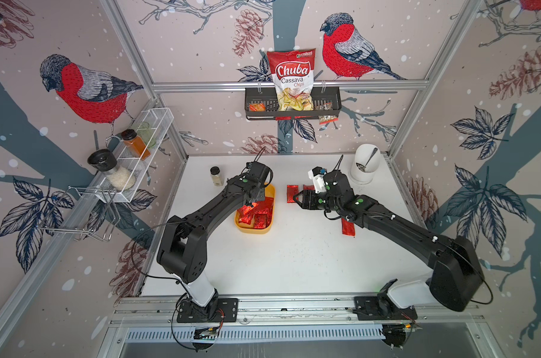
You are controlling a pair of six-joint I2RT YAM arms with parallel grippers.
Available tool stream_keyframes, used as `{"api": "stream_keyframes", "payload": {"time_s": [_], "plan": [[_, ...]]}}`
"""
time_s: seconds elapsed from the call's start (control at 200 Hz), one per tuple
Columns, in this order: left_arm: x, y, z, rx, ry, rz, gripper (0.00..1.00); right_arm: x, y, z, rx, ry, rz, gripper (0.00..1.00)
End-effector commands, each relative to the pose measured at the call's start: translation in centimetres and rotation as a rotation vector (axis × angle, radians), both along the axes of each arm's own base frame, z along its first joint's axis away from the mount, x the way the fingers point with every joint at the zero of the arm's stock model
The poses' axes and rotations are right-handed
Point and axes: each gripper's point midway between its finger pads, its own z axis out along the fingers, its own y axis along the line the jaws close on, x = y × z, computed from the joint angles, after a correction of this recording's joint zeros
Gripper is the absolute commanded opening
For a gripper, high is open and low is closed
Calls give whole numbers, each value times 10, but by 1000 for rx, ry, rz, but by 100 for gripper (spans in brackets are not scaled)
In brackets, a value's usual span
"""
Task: Take the tea bags out of the storage box
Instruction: Pick up the tea bag from the storage box, then place the tea bag at the center of the board.
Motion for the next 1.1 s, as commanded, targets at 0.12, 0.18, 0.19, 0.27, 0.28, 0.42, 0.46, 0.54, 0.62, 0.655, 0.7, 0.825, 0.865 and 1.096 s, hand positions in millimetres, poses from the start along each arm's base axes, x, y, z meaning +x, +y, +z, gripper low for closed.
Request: {"api": "stream_keyframes", "payload": {"time_s": [0.12, 0.18, 0.19, 0.27, 0.28, 0.42, 0.46, 0.54, 0.62, 0.655, 0.7, 0.825, 0.865, 1.096], "plan": [[-19, -65, 24, -396, -45, -42, 0, -2, -37, 14, 0, -50, -56, 60], [-29, -89, 25, -443, -50, -57, 0, -4, -50, 18, 3, -62, -77, 60], [-31, -94, 26, -451, -51, -59, 0, -5, -52, 20, 4, -67, -81, 60], [-45, -133, 25, -522, -53, -83, 0, -8, -70, 23, 7, -81, -113, 61], [-47, -138, 24, -532, -52, -86, 0, -9, -71, 23, 7, -83, -115, 61], [-67, -204, 7, -648, -8, -100, 0, -15, -99, 27, 14, -107, -173, 61], [-69, -218, -1, -665, 6, -91, 0, -18, -105, 29, 17, -113, -185, 62], [-70, -243, -16, -699, 31, -67, 0, -23, -114, 31, 19, -123, -205, 62], [-67, -262, -29, -716, 52, -38, 0, -28, -121, 33, 16, -129, -217, 63], [-64, -269, -33, -719, 57, -22, 0, -30, -124, 33, 17, -131, -222, 63], [-60, -275, -37, -731, 60, 3, 0, -33, -126, 33, 18, -132, -225, 63], [-53, -286, -48, -786, 83, 75, 0, -38, -132, 33, 22, -135, -237, 63], [-52, -289, -50, -805, 90, 91, 0, -38, -133, 33, 23, -136, -240, 63], [-50, -304, -81, -899, 175, 202, 0, -40, -137, 27, 18, -126, -247, 64]]}}
